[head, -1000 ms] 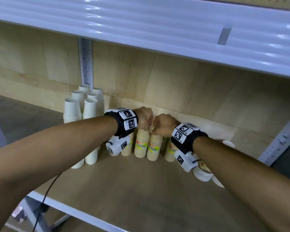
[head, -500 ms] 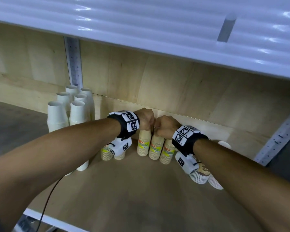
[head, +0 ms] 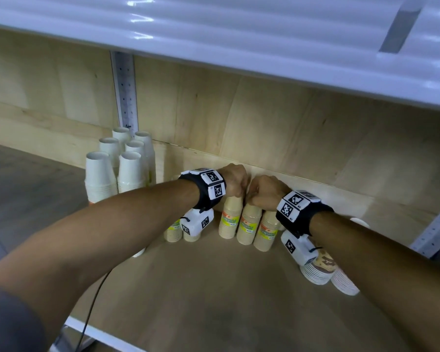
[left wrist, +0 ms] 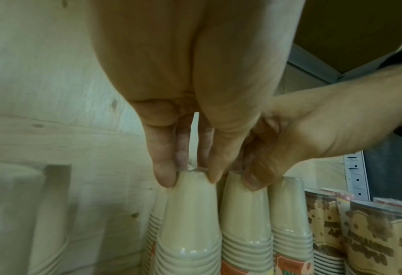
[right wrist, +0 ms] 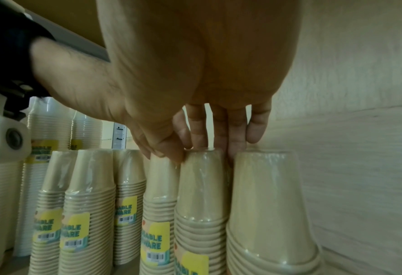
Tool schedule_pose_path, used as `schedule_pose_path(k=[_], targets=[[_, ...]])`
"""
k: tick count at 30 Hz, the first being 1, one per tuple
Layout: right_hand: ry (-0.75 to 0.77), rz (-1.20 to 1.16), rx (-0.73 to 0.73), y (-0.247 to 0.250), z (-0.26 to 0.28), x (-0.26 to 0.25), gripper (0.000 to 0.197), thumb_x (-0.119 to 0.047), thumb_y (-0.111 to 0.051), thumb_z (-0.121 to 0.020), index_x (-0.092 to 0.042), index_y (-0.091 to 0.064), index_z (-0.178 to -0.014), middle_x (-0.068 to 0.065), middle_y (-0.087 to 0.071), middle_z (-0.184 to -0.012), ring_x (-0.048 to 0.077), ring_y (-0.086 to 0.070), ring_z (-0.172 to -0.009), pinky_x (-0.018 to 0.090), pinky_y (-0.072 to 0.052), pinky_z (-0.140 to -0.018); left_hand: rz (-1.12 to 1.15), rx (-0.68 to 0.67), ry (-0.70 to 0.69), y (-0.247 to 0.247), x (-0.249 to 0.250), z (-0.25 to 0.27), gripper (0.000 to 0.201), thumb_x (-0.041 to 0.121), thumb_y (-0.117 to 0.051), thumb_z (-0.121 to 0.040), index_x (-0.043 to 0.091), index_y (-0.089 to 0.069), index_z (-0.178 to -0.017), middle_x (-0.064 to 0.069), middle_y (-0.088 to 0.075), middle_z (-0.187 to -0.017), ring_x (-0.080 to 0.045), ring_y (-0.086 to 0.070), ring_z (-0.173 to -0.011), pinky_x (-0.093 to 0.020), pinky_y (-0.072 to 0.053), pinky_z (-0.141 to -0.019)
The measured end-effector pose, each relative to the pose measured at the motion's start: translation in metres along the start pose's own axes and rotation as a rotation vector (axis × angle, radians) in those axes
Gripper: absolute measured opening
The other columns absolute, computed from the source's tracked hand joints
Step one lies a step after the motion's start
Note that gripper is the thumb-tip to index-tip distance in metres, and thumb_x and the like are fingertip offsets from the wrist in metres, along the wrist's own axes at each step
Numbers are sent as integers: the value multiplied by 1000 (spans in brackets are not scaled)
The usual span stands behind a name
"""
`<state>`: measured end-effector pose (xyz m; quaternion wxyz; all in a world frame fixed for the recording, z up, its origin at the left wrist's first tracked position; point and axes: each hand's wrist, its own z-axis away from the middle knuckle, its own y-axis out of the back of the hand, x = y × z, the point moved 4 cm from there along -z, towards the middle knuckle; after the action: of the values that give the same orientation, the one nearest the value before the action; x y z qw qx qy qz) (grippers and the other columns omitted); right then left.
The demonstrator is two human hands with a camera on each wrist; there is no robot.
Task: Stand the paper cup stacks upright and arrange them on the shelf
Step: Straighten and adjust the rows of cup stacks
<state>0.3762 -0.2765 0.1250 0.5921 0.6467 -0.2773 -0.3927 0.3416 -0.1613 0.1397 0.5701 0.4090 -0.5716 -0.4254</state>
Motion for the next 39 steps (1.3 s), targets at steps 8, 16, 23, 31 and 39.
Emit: schedule_pose_path(k=[8,16,23,31,39], targets=[[11,35,70,9,-7,-16,23,-42,-61,-78,-22,-70,-85,-2,-68,-90,22,-66,-87,29,-51,-72,-9,12,27,22,-9,12,48,27,-77,-82,15,-64,-127,-3,-62,-124,-20,-61,-108,-24,-47,-80],[146,29,136,11,-10,-64,25,-32,-63,-85,-24,-69,-107,0,-65,-118,23,-60,-110,34,-46,-96,-110,21,91,41,-40,38,22,13,-67,-89,10,-65,-111,-4,-55,-102,-17,-53,-89,-24,-45,-75],[234,-86,82,-3,-9,-100,21,-28,-62,-84,-20,-72,-101,5,-69,-113,25,-64,-103,36,-54,-87,-250,-42,182,41,-67,56,15,12,-69,-88,17,-56,-85,-5,-50,-95,-16,-48,-88,-14,-40,-54],[279,-105,48,-18,-12,-126,27,-37,-64,-84,-15,-68,-99,9,-68,-109,31,-64,-98,34,-52,-76,-318,-37,288,33,-79,72,35,14,-62,-89,14,-43,-59,-1,-51,-66,-23,-62,-81,-25,-43,-61],[274,-74,17,-25,-13,-134,20,-25,-66,-82,-12,-71,-97,9,-68,-101,28,-63,-89,28,-42,-65,-318,-27,303,24,-89,82,19,12,-62,-92,10,-56,-74,-4,-58,-79,-27,-65,-106,-23,-40,-70]])
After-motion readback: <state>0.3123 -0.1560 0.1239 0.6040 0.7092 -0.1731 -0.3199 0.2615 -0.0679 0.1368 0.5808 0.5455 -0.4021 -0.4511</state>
